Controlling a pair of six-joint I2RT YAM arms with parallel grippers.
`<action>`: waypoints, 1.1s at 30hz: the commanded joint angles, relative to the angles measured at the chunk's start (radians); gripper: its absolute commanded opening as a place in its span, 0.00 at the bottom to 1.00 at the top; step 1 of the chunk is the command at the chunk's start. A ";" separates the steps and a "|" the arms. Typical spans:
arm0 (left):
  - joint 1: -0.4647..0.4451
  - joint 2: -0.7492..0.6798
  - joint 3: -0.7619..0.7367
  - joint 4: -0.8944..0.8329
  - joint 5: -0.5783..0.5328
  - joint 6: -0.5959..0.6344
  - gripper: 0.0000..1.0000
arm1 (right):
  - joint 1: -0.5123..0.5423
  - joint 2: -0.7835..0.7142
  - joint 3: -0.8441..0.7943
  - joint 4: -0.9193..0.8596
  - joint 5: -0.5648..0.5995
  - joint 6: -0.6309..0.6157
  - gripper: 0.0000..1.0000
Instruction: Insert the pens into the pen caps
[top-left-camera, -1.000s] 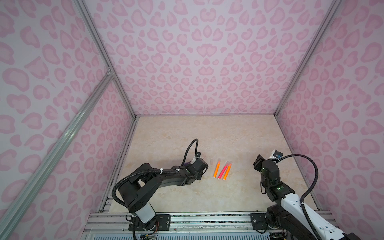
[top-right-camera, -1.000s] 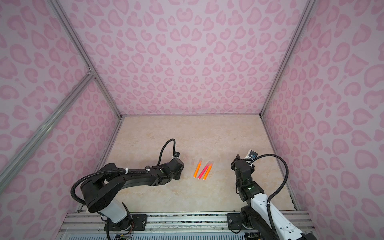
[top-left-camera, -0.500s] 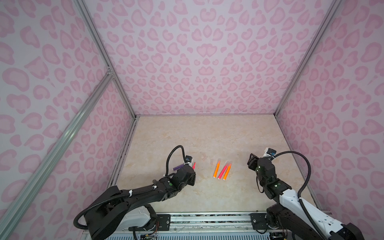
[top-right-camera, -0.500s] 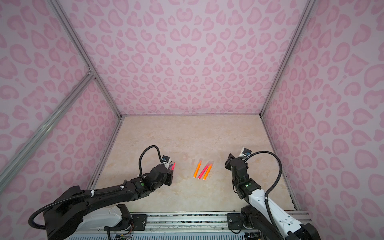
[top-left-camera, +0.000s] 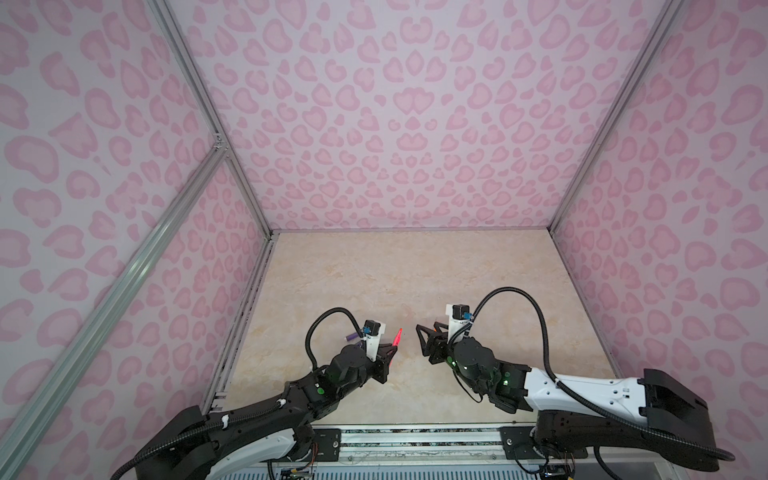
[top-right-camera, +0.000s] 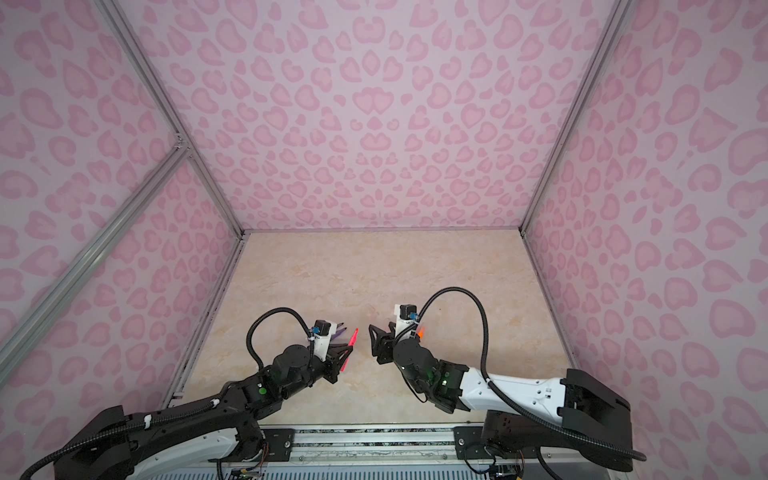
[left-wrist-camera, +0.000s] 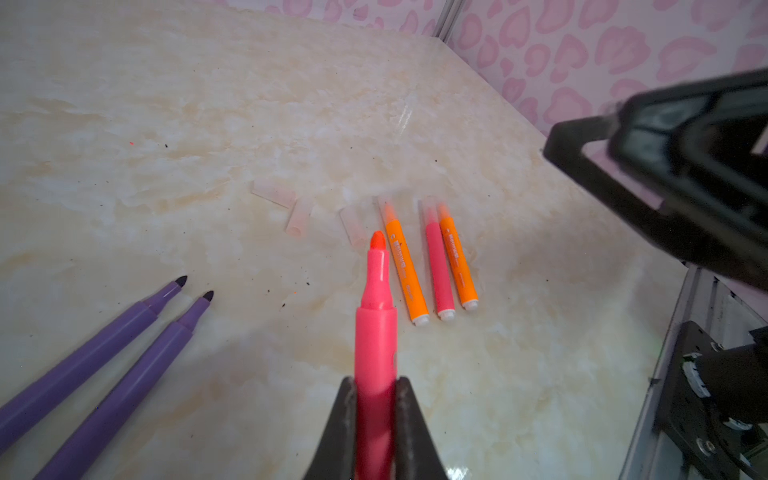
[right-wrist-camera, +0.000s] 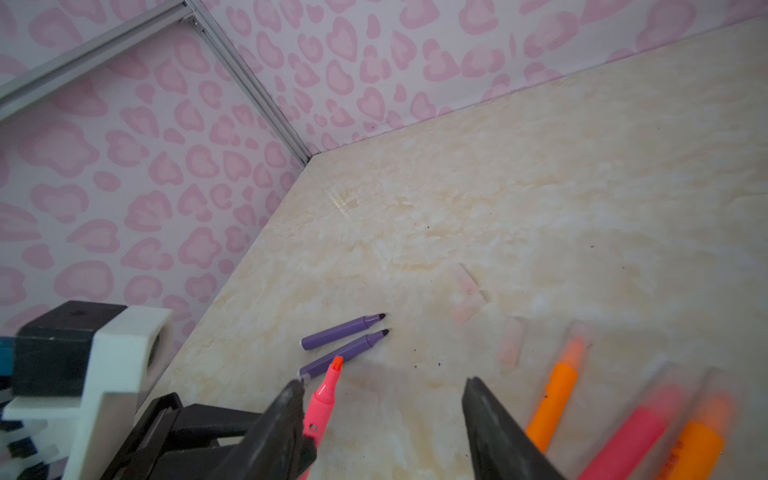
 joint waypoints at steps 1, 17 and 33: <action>-0.004 -0.045 -0.020 0.067 0.022 0.015 0.03 | 0.014 0.053 0.033 0.070 -0.025 0.019 0.62; -0.016 -0.198 -0.078 0.053 0.023 0.023 0.03 | 0.104 0.176 0.058 0.198 -0.007 0.095 0.58; -0.024 -0.337 -0.123 0.030 0.022 0.045 0.03 | 0.104 0.284 0.173 0.156 -0.042 0.126 0.51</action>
